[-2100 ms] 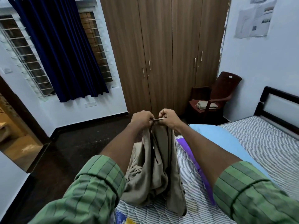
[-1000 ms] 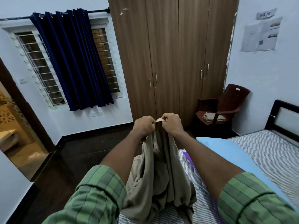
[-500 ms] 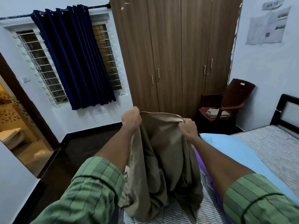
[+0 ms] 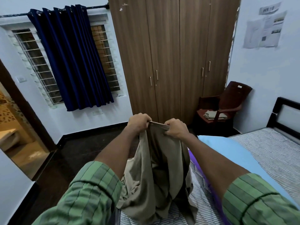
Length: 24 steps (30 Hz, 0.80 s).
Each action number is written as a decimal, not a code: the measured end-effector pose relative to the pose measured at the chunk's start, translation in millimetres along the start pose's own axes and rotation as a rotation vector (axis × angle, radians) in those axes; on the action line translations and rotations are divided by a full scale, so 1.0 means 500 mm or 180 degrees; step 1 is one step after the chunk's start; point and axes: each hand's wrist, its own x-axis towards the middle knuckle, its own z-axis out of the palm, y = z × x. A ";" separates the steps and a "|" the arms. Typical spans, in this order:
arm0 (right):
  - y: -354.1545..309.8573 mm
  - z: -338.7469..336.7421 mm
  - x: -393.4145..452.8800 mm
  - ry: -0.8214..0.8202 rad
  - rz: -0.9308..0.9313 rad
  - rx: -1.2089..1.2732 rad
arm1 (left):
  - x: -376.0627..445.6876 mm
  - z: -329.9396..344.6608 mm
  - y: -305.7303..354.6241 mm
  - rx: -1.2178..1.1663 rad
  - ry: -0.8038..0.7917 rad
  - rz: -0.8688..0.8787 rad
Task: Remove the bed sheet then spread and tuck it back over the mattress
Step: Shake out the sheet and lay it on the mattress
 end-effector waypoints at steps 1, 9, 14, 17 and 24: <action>0.006 0.006 -0.004 -0.0071 0.0032 0.0001 | 0.001 -0.001 -0.005 0.0132 0.0104 -0.0036; 0.049 0.000 0.003 -0.0021 0.0216 0.0581 | -0.013 0.003 -0.055 0.0552 0.0189 -0.0007; 0.040 -0.009 0.004 -0.0348 0.0012 0.1214 | -0.017 0.010 -0.055 0.0596 0.0242 -0.0318; 0.047 -0.008 0.002 -0.0239 0.0074 0.0819 | -0.017 0.013 -0.058 0.0650 0.0297 -0.0375; 0.073 0.012 -0.023 0.0881 -0.0105 -0.0592 | -0.016 0.035 -0.049 0.0663 0.0191 -0.0296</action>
